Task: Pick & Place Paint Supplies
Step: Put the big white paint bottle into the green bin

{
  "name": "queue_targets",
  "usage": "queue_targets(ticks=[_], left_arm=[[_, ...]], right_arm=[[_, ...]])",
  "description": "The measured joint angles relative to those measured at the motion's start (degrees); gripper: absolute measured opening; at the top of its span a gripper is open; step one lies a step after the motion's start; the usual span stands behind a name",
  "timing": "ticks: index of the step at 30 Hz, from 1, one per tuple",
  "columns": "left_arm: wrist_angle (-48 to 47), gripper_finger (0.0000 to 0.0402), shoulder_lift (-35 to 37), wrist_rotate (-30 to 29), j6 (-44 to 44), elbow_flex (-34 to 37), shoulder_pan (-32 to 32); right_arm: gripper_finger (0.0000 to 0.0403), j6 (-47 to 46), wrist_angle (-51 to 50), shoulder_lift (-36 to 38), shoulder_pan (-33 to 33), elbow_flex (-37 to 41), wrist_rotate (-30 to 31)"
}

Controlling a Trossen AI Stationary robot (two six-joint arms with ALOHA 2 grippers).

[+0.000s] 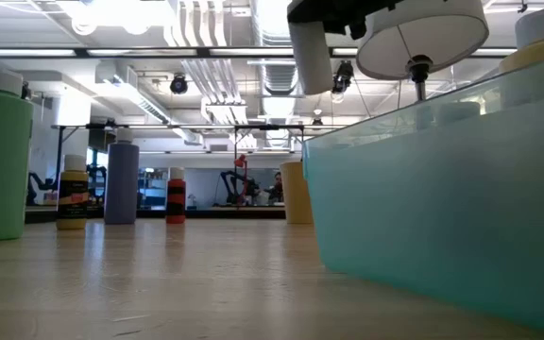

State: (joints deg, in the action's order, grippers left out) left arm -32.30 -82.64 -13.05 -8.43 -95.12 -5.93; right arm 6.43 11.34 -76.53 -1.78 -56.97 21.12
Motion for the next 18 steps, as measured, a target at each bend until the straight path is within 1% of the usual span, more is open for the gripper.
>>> queue_targets(ticks=[2,4,7,9,13,16,18], left_arm=[[-0.31,0.0232,2.77,-0.74,0.89,1.84,-0.09],[1.06,0.0236,5.36,-0.81,1.43,5.55,-0.09],[7.0,0.0238,8.88,-0.45,1.42,14.74,-0.07],[13.46,0.0238,11.07,0.39,0.44,22.36,-0.07],[31.89,0.0238,13.67,4.09,-2.2,36.37,-0.07],[43.96,0.0238,13.84,8.46,-2.46,42.9,-0.07],[50.64,0.0238,13.7,11.37,-1.65,45.13,-0.07]], right_arm=[[0.0188,0.02,-1.57,1.55,0.0,0.0,-0.02],[0.0188,0.31,-2.26,2.98,0.01,0.0,-0.3],[0.0188,0.54,-3.61,5.04,0.0,0.02,-3.93],[0.0188,0.12,-3.74,6.27,-0.02,0.02,-8.33],[0.0188,-1.75,-3.02,7.83,0.04,0.06,-18.3],[0.0187,-2.76,-1.17,7.97,0.04,0.05,-22.47],[0.0188,-3.12,0.17,7.81,0.04,0.11,-23.36]])
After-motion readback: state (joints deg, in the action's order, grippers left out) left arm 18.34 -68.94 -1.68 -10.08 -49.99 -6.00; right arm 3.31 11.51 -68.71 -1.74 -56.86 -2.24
